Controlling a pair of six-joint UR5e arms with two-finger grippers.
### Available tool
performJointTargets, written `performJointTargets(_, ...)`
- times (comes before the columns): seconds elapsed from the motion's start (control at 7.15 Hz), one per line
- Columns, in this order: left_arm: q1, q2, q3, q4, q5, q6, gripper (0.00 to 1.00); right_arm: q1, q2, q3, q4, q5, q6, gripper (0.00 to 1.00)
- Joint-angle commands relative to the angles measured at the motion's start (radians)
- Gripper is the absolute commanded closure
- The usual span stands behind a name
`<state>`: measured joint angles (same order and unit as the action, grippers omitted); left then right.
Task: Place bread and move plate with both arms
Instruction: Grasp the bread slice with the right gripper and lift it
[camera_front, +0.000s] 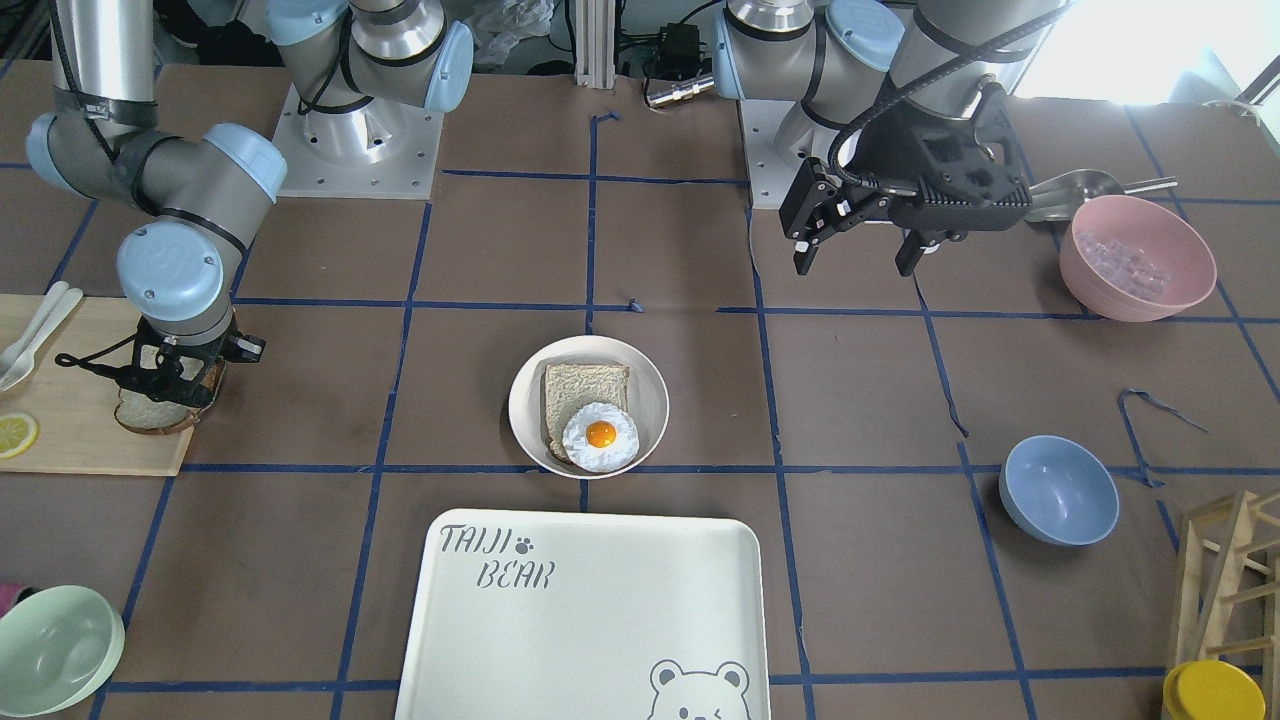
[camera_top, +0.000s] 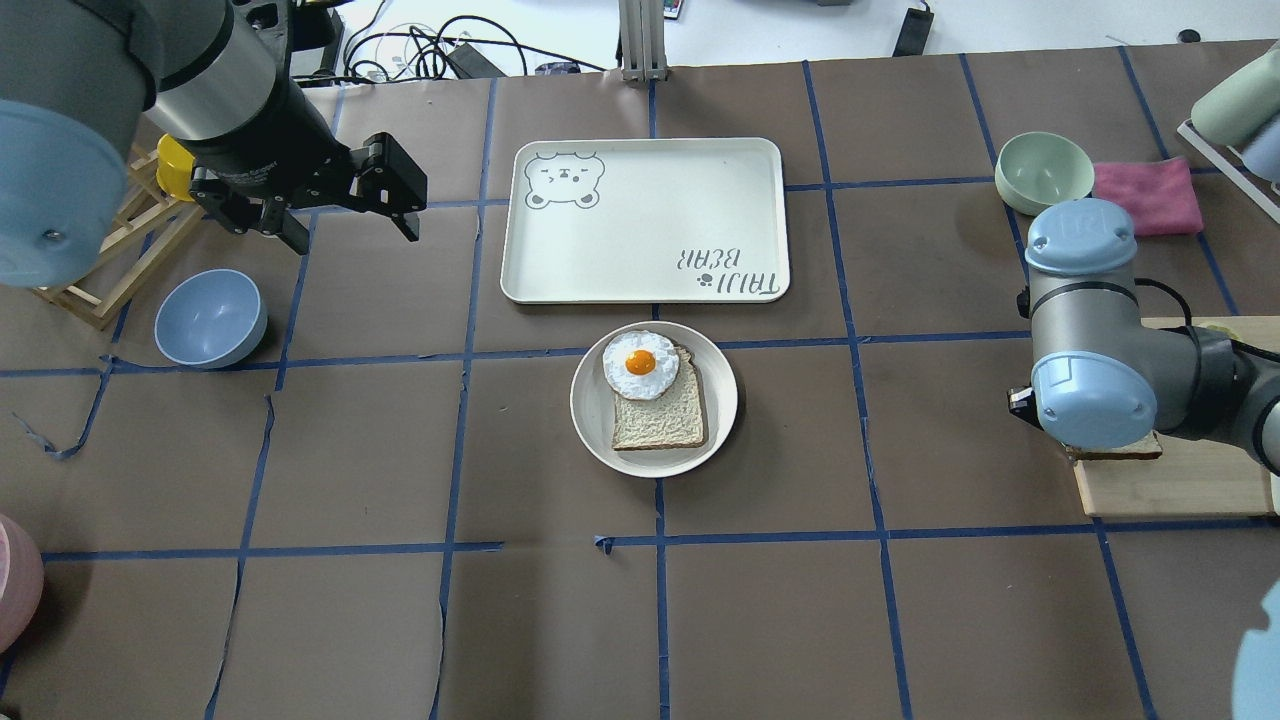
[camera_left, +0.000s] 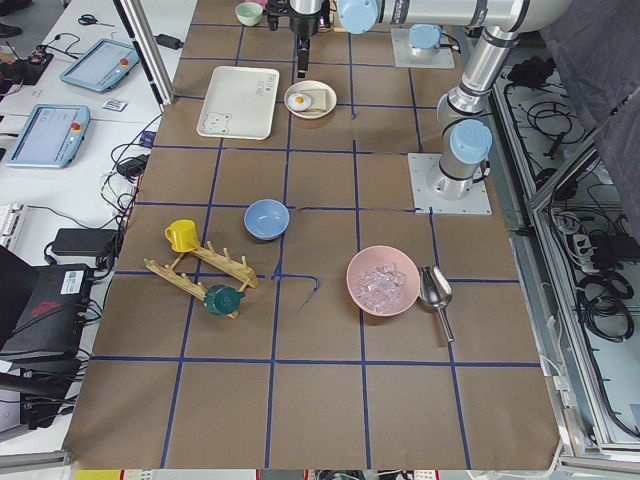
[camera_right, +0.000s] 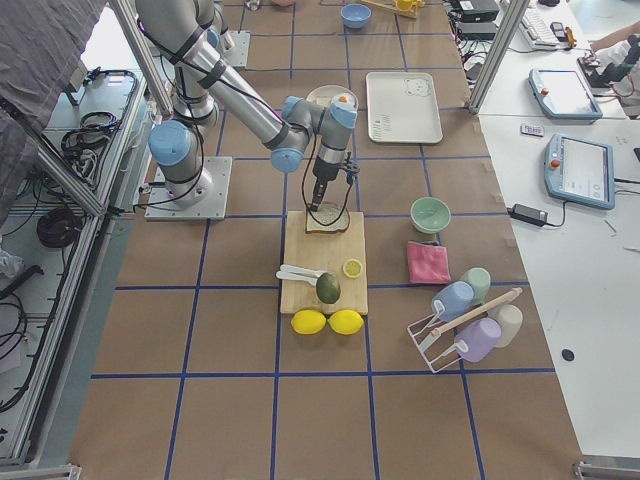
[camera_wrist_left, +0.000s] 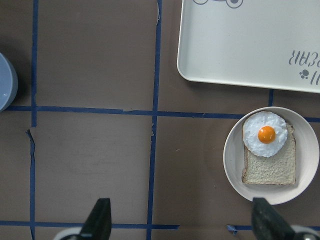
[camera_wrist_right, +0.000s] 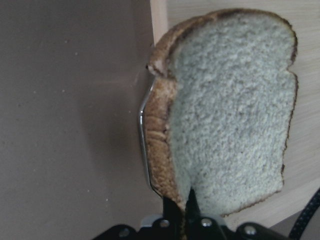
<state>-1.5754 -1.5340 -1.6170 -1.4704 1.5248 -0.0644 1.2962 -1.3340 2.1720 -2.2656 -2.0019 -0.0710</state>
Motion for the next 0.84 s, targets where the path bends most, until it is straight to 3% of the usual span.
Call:
performJointTargets(0.0, 0.0, 0.0, 0.0, 0.001, 0.0, 0.0, 0.0, 0.003, -0.054, -0.007, 0.032, 0.018, 0.002, 1.0)
performJointTargets(0.28, 0.0, 0.0, 0.0, 0.001, 0.0, 0.0, 0.0, 0.02, -0.118, -0.032, 0.055, 0.025, 0.002, 1.0)
performJointTargets(0.7, 0.0, 0.0, 0.0, -0.001, 0.0, 0.0, 0.0, 0.211, -0.111, -0.278, 0.295, 0.066, 0.122, 1.0)
